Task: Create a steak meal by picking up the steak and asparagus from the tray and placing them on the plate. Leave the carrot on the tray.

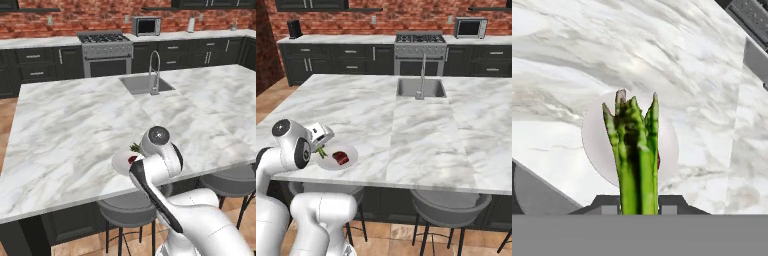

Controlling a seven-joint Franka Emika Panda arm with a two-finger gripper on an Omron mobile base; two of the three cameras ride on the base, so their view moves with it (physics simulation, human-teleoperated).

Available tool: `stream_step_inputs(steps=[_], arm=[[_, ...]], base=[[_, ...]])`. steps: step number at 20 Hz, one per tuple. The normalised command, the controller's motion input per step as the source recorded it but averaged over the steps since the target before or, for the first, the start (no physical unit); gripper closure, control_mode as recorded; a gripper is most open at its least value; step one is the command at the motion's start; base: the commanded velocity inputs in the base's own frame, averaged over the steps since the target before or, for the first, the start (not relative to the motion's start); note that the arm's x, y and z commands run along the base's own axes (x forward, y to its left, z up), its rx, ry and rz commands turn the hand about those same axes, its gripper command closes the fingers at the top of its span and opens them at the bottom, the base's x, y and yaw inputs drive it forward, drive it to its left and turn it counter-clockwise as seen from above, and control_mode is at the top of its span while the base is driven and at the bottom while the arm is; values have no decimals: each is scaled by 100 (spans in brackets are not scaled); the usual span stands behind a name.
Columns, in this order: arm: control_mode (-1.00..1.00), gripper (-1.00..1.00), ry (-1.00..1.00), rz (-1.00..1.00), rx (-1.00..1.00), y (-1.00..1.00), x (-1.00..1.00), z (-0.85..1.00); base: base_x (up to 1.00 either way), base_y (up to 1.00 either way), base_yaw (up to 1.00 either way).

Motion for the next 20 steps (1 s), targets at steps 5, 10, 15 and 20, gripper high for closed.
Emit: stream_step_inputs(steps=[5,10,15,20], arm=[[-100,100,2,0,3,39,14,-42],[-100,100,18,0,6,6,22,-9],[-100,100,25,0,4,0,31,0],[-100,100,16,0,1,7,27,-14]], base=[[0,0,0],[0,0,0],[0,0,0],[0,0,0]])
